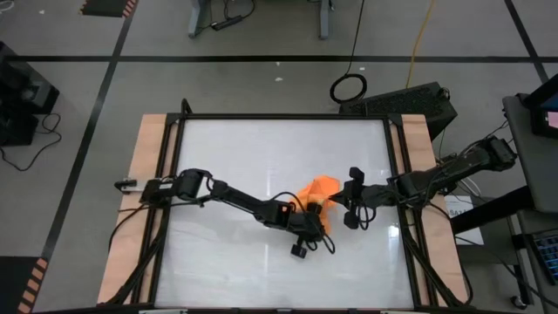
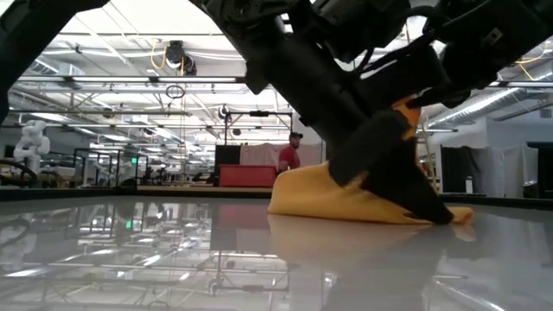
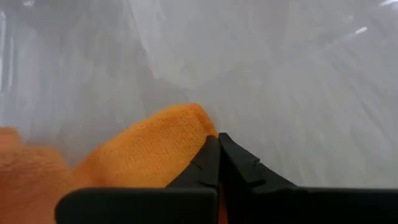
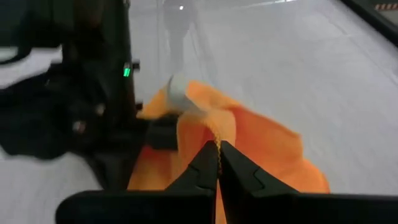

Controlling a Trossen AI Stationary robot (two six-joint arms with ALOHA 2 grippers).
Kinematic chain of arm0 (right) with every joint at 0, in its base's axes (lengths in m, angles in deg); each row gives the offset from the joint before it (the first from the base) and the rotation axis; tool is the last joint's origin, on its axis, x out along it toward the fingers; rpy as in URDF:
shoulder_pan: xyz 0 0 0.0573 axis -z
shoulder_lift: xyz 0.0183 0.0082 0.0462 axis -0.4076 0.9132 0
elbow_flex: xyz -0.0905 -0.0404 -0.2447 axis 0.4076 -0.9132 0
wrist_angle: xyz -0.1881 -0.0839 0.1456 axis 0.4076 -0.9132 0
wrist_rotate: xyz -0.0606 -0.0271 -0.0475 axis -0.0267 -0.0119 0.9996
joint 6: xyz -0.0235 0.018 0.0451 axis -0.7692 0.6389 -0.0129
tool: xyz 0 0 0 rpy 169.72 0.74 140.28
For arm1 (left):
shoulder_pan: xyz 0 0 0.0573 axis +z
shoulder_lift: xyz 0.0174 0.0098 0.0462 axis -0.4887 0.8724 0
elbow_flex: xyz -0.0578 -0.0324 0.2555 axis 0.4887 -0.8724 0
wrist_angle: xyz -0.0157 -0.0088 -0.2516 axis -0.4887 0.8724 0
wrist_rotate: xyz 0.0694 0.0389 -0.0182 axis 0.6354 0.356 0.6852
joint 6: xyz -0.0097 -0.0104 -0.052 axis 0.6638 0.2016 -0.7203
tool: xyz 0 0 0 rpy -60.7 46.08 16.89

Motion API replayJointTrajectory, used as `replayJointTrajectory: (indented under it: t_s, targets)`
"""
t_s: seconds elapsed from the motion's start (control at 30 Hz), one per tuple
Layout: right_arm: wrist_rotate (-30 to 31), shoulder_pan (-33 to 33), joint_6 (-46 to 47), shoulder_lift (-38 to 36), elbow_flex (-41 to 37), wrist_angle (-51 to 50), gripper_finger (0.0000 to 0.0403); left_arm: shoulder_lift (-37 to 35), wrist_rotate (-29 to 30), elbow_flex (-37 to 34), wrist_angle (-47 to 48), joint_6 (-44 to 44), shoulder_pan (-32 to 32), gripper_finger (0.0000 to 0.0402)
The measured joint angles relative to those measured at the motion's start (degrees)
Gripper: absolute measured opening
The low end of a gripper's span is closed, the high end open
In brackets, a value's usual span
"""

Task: Roll towel
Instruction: Fold the orange towel

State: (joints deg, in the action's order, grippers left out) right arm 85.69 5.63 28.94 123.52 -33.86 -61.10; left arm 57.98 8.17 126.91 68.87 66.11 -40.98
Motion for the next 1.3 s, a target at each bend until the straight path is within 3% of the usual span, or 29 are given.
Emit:
replayJointTrajectory:
  t_s: [0.2,0.37,0.73,0.93,1.2,1.3]
  targets:
    - [-0.3,-2.6,2.1,0.0,0.0,-1.9,0.0000,-7.5,-0.1,-0.2,9.4,2.8,-0.3,0.0002]
    - [-1.3,-4.8,1.8,0.0,0.0,-0.5,0.0000,-16.8,3.1,-0.1,18.3,4.7,-2.0,0.0001]
    - [-2.8,-12.2,-9.8,-0.1,9.1,-0.7,0.0000,-38.8,19.9,-0.1,30.6,5.5,-7.4,0.0000]
    - [-2.4,-14.7,-16.5,-0.1,16.9,-5.0,0.0000,-46.1,30.7,-0.1,32.9,5.5,-10.4,0.0000]
    - [10.4,-15.3,-19.0,0.0,27.8,-20.9,0.0000,-51.3,42.8,-0.5,36.9,5.0,-11.0,0.0000]
    - [16.4,-14.0,-20.8,-0.1,31.6,-26.0,0.0000,-51.9,44.3,-1.3,37.0,5.0,-8.6,0.0000]
